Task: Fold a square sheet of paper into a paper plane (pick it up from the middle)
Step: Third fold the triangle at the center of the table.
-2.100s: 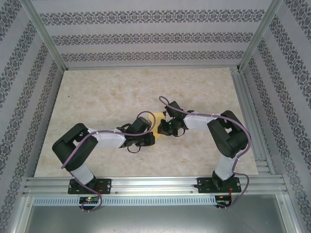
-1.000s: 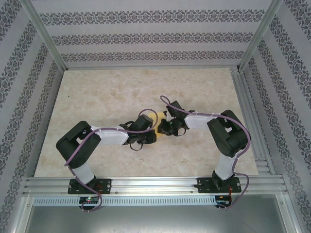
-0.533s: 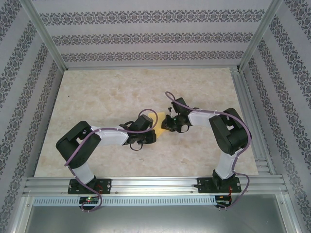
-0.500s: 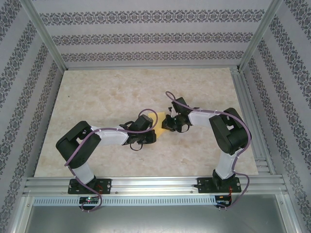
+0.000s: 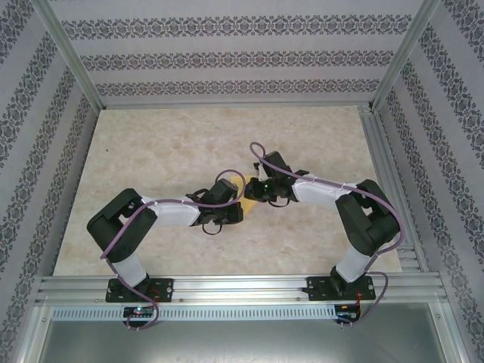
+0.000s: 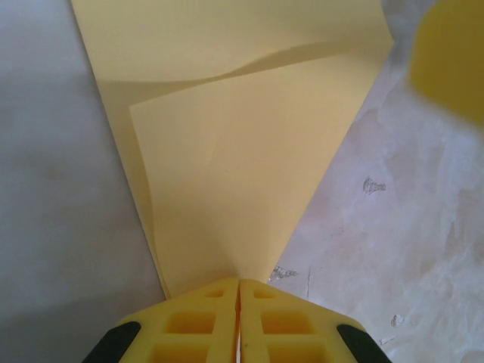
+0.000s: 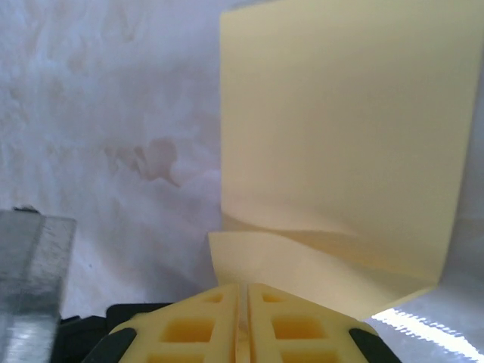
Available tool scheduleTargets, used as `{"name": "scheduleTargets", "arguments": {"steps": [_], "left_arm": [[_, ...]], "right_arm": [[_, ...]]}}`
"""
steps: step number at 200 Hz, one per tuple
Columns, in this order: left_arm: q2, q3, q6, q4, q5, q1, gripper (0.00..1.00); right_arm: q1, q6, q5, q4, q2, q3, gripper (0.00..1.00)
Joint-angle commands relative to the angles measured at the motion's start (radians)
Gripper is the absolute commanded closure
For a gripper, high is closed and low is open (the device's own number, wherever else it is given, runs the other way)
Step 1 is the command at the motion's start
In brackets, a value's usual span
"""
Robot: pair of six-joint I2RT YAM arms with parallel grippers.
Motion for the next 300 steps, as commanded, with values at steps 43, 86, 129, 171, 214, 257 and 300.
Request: {"name": "scheduleTargets", "arguments": {"steps": [43, 86, 129, 171, 214, 257, 300], "left_arm": [[0.017, -0.039, -0.013, -0.092, -0.014, -0.012, 0.91], [0.008, -0.043, -0.010, -0.097, -0.013, -0.012, 0.91], [0.005, -0.042, -0.007, -0.099, -0.011, -0.012, 0.91], [0.008, -0.033, -0.007, -0.100, -0.010, -0.012, 0.91], [0.005, -0.023, 0.002, -0.111, -0.009, -0.012, 0.92], [0.001, -0.023, 0.001, -0.112, -0.006, -0.012, 0.91], [-0.026, -0.021, 0.037, -0.117, 0.026, -0.013, 0.91]], "right_arm": [[0.009, 0.032, -0.020, 0.010, 0.115, -0.010, 0.89], [-0.072, -0.009, 0.024, -0.033, 0.170, -0.004, 0.90], [-0.172, -0.037, 0.082, -0.049, 0.116, 0.002, 0.90], [-0.113, -0.039, 0.056, 0.008, -0.016, -0.033, 0.89], [-0.066, 0.005, -0.019, 0.049, 0.018, -0.045, 0.88], [-0.050, 0.014, -0.052, 0.058, 0.114, -0.016, 0.88], [-0.055, 0.014, -0.015, -0.001, 0.177, -0.003, 0.89]]}}
